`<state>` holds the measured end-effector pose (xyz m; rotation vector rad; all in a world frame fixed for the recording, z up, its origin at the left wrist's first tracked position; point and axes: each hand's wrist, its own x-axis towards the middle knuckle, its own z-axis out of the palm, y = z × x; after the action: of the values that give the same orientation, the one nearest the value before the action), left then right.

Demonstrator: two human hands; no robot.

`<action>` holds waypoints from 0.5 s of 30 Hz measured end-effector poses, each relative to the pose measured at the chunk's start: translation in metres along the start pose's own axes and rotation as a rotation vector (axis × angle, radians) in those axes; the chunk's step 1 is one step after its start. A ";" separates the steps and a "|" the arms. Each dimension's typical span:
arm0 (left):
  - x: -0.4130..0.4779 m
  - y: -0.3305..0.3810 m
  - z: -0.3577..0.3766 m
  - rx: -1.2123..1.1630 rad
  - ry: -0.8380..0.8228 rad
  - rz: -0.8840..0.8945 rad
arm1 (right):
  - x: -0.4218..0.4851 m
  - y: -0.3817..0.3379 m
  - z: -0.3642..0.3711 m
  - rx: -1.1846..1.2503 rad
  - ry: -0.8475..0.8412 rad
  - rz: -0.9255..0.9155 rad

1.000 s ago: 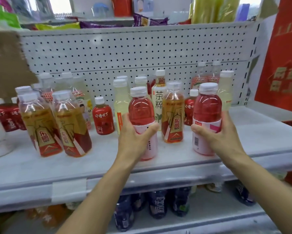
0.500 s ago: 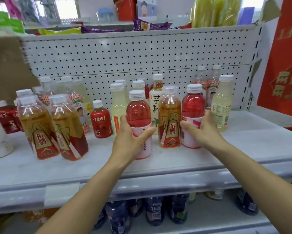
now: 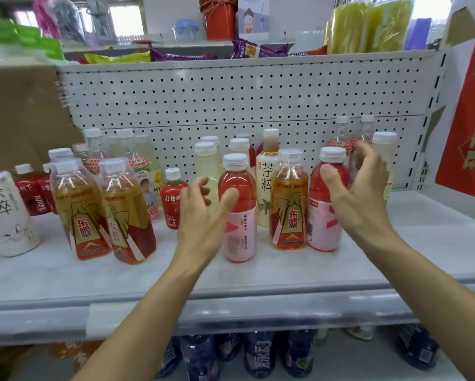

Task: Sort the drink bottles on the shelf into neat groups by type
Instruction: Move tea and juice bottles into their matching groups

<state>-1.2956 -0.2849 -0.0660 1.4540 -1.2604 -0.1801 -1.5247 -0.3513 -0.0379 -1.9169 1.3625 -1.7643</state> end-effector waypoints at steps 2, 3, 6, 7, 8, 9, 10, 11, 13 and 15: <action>0.019 0.006 -0.016 0.006 0.090 0.042 | 0.005 -0.029 -0.001 0.015 0.056 -0.184; 0.032 0.008 -0.021 0.025 0.119 0.057 | 0.008 -0.043 0.001 0.013 0.043 -0.256; 0.066 0.015 -0.028 0.216 0.100 0.136 | 0.014 -0.081 0.013 0.016 -0.149 -0.384; 0.074 0.014 -0.027 0.279 0.058 0.162 | 0.015 -0.091 0.020 -0.015 -0.248 -0.413; 0.081 0.012 -0.026 0.296 0.001 0.160 | 0.015 -0.098 0.028 -0.078 -0.350 -0.438; 0.085 0.010 -0.025 0.266 -0.069 0.132 | 0.015 -0.104 0.037 -0.158 -0.448 -0.461; 0.088 0.010 -0.024 0.214 -0.129 0.100 | 0.014 -0.108 0.045 -0.243 -0.539 -0.469; 0.089 0.010 -0.023 0.168 -0.165 0.076 | 0.013 -0.111 0.053 -0.325 -0.617 -0.464; 0.088 0.011 -0.023 0.132 -0.182 0.068 | 0.010 -0.113 0.062 -0.420 -0.715 -0.434; 0.087 0.008 -0.025 0.130 -0.189 0.089 | 0.010 -0.114 0.066 -0.412 -0.730 -0.398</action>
<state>-1.2467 -0.3327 -0.0064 1.5149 -1.5115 -0.1816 -1.4143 -0.3231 0.0288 -2.8080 1.1584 -0.7287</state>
